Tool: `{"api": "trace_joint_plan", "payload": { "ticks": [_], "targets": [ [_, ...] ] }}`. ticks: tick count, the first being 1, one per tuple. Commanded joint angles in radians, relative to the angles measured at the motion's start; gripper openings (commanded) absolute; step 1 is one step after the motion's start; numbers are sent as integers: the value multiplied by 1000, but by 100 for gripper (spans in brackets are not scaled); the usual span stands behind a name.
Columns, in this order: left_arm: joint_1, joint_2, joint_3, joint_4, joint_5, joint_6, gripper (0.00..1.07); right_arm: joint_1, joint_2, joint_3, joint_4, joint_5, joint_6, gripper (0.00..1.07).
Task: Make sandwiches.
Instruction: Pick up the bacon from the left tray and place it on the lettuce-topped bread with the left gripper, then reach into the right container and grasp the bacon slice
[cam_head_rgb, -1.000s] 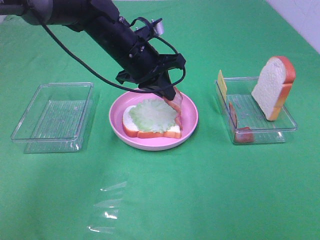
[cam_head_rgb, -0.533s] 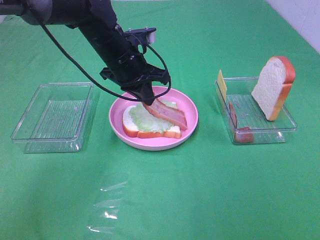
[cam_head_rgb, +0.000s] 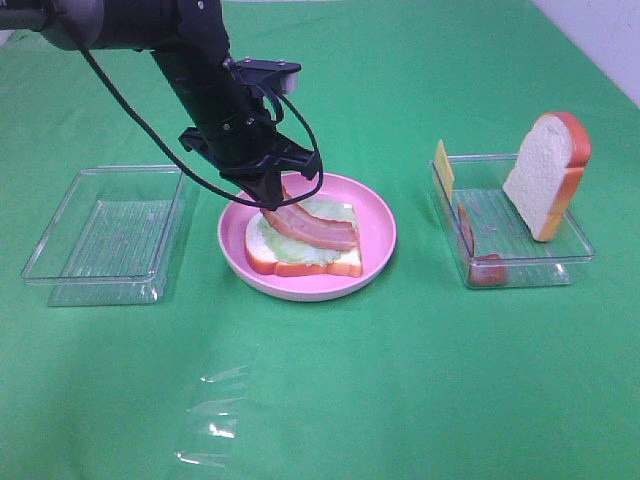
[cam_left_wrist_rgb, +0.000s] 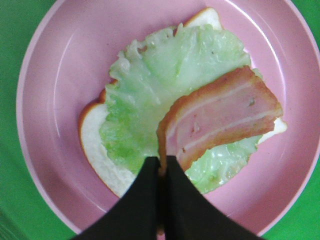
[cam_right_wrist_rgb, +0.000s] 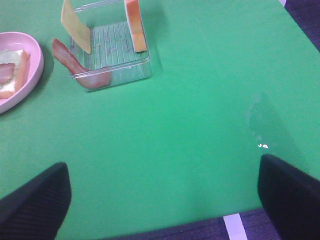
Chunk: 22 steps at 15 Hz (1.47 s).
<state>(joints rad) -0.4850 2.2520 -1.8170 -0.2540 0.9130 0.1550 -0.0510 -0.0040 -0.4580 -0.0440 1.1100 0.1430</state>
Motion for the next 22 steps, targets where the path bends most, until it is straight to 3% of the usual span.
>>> {"api": "trace_joint_plan", "payload": {
  "ticks": [1,3,4,5,7,10,12,17,21,22],
  "targets": [
    [1,-1,-4,3,-4,-9,9,0,-27,2,1,-7,-9,98],
    [1,-6,-4,4,-5,-12,48,0,-27,2,1,-7,-9,98],
    [1,-17,-4,17,0,-32,84,0,-27,2,1,-7,-9,98],
    [1,-44,-7,34,8,-40,101,0,-27,2,1,-7,-9,98],
    [1,-68,-31,51,40,-49,101,0,-27,2,1,-7,-9,98],
    [15,-103,-151,130,211,-56,101,0,-27,2,1,-7,-9,98],
    [97,-107,-251,232,392,-112,101,0,-27,2,1,-7,-9,98],
    [392,-154,-256,194,408,-131,99,0,-27,2,1,-7,-9,98],
    [465,-182,-233,174,408,-105,98,0,-27,2,1,-7,-9,98],
    [469,-220,-169,181,408,-91,98,0,-27,2,1,-7,-9,98]
  ]
}}
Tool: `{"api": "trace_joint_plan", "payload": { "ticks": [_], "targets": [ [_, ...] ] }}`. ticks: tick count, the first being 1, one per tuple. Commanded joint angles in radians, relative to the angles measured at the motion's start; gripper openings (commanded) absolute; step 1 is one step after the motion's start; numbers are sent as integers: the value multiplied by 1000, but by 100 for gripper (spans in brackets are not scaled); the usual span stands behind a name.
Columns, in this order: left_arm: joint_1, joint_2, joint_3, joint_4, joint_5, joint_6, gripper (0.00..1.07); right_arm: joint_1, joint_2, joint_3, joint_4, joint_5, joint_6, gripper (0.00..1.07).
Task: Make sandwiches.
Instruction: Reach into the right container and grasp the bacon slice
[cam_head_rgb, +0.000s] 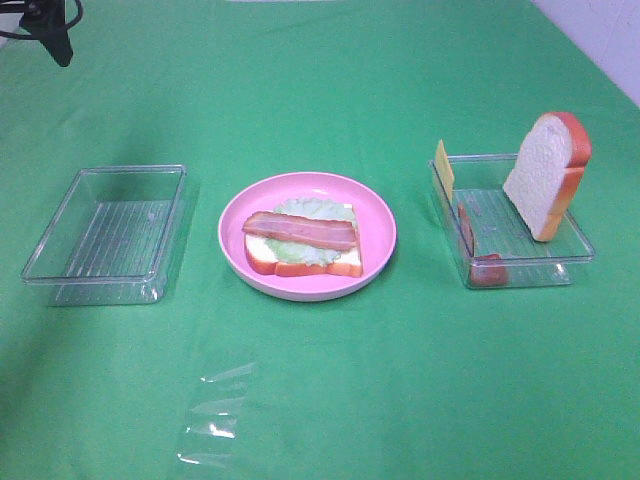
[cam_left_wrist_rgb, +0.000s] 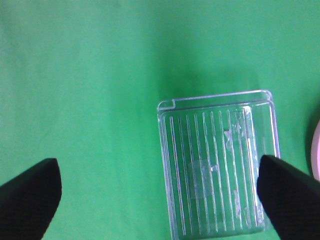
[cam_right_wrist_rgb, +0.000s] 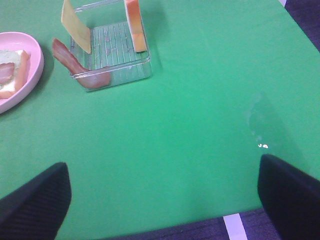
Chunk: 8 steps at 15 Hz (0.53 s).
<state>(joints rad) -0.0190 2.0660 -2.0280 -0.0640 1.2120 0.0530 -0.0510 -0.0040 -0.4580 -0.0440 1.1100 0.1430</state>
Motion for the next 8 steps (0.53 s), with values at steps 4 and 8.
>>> {"api": "trace_joint_plan", "payload": {
  "ticks": [4,8],
  "targets": [
    [0,-238,304,-11,78,7,98,0,-27,2,1,-7,-9,98],
    [0,-553,624,-12,-22,7,98,0,-27,2,1,-7,-9,98]
  ]
}}
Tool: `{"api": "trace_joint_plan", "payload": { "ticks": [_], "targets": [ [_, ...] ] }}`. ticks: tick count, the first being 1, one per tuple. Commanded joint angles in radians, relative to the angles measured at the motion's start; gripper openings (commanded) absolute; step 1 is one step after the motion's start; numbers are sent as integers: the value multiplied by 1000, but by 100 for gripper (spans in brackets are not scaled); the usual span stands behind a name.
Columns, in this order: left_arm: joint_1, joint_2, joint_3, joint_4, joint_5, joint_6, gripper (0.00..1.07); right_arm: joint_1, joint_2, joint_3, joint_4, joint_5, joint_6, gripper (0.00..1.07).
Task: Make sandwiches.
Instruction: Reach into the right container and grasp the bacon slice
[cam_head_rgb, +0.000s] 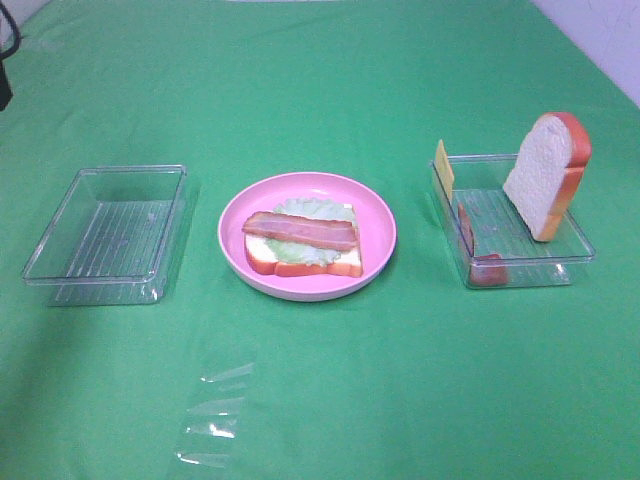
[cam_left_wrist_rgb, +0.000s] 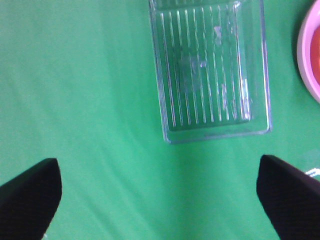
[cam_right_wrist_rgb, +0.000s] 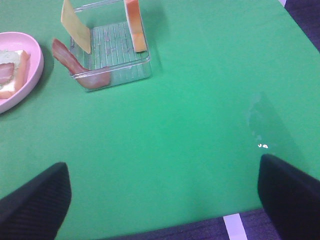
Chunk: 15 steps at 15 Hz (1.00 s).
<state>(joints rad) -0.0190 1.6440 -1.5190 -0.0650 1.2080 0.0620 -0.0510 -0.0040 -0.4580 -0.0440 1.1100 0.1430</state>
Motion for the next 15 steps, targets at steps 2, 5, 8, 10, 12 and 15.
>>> {"api": "trace_joint_plan", "payload": {
  "ticks": [2,5,8,10,12,15],
  "targets": [
    [0,-285,251,-11,-49,-2,98,0,-27,2,1,-7,-9,98],
    [0,-748,598,-8,-58,-3,98,0,-27,2,1,-7,-9,98],
    [0,-1110,825,-8,-19,-5,98,0,-27,2,1,-7,-9,98],
    [0,-1355,924,-7,34,-5,98,0,-27,2,1,-7,-9,98],
    [0,-1521,953,-7,43,-5,98,0,-27,2,1,-7,-9,98],
    [0,-1653,949,-9,77,0,98,0,-28,2,1,-4,-9,98]
  ]
}}
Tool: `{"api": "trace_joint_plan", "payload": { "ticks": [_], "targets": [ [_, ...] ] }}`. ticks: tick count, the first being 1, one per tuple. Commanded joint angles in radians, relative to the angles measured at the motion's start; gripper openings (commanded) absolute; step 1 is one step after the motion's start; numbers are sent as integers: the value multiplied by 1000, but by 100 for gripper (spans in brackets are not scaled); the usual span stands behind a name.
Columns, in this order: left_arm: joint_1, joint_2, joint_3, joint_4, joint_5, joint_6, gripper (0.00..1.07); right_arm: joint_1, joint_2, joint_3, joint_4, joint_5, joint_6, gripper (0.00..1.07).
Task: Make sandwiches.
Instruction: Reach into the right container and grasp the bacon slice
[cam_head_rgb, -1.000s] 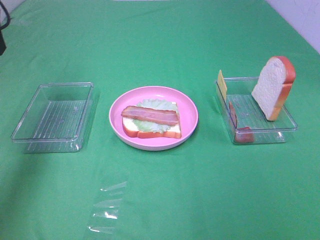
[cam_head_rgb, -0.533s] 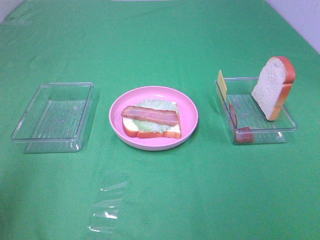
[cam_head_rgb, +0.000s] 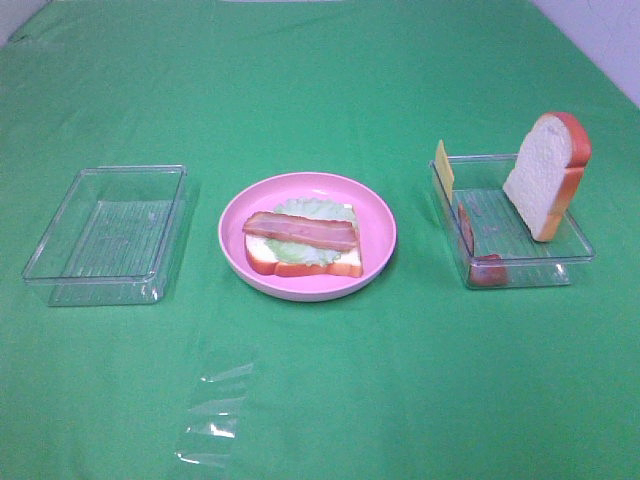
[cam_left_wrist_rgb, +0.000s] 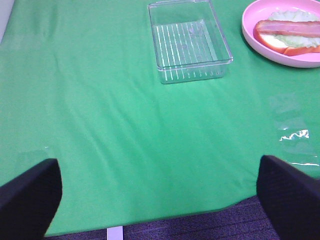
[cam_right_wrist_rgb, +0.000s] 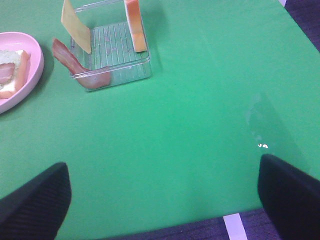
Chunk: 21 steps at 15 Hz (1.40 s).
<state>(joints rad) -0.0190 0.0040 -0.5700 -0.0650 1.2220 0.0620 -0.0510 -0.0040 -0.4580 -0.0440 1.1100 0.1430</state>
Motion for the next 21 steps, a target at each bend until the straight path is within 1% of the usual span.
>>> {"api": "trace_joint_plan", "payload": {
  "ticks": [1,3,4,8,11,13,14,17,19,21],
  "targets": [
    [0,-5,0,-12,43,2,98,0,-23,2,4,-8,-9,98],
    [0,-20,17,-26,-77,3,98,0,-19,2,4,-7,-9,98],
    [0,-26,53,-26,-142,-6,98,0,-19,2,4,-7,-9,98],
    [0,-26,54,-23,-143,-24,98,0,-19,2,4,-8,-9,98],
    [0,-26,54,-23,-144,-24,98,0,-19,2,4,-11,-9,98],
    [27,-28,54,-28,-144,-24,98,0,-19,2,4,-11,-9,98],
    [61,-31,54,-31,-144,-25,98,0,-19,2,4,-11,-9,98],
    [60,-31,54,-31,-144,-25,98,0,-14,0,8,-11,-10,98],
    [60,-31,54,-31,-144,-25,98,0,35,-13,25,-1,-40,96],
    [60,-31,54,-31,-144,-25,98,0,237,-68,44,30,-65,95]
  ]
}}
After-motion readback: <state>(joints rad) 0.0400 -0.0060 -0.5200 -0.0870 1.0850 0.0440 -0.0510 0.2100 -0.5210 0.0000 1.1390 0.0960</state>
